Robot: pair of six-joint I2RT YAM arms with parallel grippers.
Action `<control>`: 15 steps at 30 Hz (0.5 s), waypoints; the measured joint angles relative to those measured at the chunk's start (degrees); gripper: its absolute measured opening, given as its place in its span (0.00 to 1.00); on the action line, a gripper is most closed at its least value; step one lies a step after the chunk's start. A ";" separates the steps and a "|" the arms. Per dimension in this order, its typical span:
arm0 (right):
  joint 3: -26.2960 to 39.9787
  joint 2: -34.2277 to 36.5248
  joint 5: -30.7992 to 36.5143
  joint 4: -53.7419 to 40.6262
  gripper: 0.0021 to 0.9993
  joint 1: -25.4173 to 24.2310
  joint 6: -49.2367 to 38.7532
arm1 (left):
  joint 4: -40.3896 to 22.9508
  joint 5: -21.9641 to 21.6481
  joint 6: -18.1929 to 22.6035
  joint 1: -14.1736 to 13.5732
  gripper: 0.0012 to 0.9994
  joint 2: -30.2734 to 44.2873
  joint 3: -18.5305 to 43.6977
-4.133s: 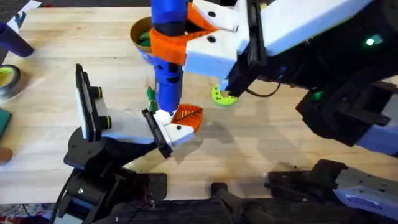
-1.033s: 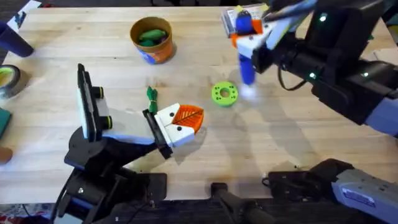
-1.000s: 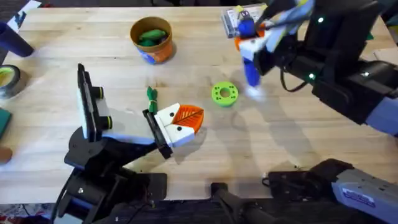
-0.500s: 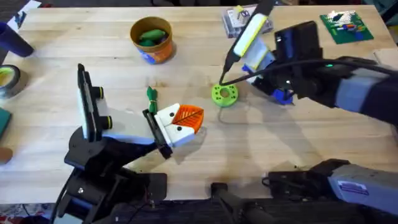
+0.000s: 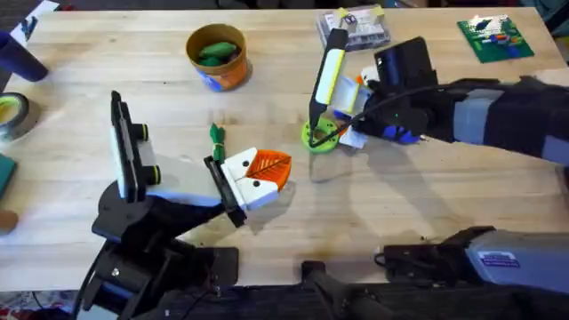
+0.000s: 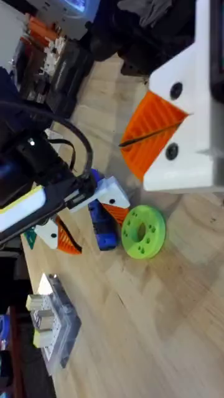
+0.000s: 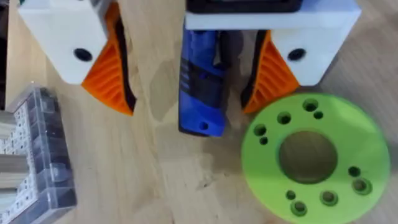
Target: Pick up the gripper from the table and insert it into the empty holder that is missing its gripper. Then pick up a screw, insert it into the mounting hole, and use the screwdriver to tighten it. Finally, clean up the table by picking up the vegetable and placing it into the bucket.
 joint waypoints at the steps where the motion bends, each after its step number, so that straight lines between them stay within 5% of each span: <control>1: 0.19 0.00 0.10 0.03 0.98 -0.02 -0.30 | 0.01 0.00 -0.01 0.00 0.01 0.00 0.00; 5: 0.22 -0.37 0.12 -0.15 1.00 -0.01 -0.29 | 0.02 0.00 0.00 0.00 0.01 0.00 0.00; 15: 4.41 -17.44 -0.15 -9.84 1.00 0.02 25.69 | 0.02 0.00 -0.01 0.00 0.01 0.00 0.00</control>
